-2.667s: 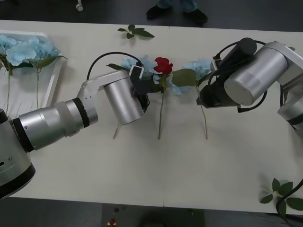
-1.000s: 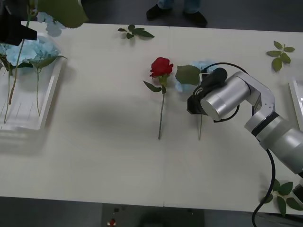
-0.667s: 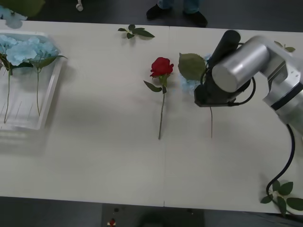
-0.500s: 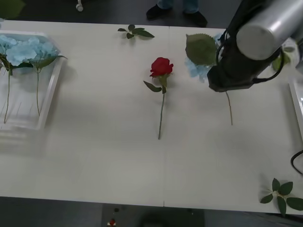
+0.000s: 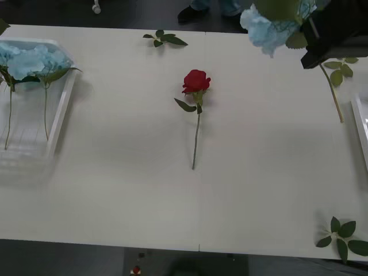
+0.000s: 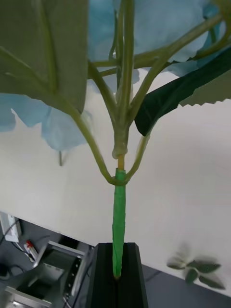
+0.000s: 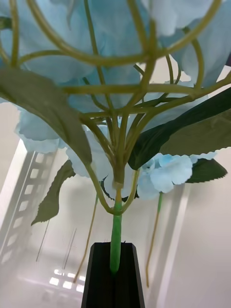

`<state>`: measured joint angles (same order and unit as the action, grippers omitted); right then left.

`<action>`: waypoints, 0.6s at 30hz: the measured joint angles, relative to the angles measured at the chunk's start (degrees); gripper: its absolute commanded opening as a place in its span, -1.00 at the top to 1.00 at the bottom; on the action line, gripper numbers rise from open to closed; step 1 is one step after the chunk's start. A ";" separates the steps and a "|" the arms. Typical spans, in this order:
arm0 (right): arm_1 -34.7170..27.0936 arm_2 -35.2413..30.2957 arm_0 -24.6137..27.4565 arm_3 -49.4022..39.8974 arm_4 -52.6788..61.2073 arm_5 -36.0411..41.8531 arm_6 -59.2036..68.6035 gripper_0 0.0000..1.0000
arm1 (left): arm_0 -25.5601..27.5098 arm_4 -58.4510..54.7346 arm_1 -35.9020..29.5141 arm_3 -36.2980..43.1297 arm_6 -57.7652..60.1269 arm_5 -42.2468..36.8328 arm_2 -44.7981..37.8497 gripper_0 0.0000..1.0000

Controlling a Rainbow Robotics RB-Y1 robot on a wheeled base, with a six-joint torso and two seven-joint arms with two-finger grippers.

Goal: Put the red flowers into the right box and the blue flowers into the left box

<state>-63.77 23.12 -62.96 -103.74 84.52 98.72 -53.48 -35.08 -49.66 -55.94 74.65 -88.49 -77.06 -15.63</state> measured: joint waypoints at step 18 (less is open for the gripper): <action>-15.38 -1.99 -0.41 7.53 26.99 -13.19 -34.11 1.00 | 6.31 0.62 0.01 -6.92 12.92 24.96 14.87 1.00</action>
<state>-79.15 21.13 -63.37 -96.21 111.50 85.53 -87.60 -28.77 -49.04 -55.93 67.73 -75.56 -52.10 -0.76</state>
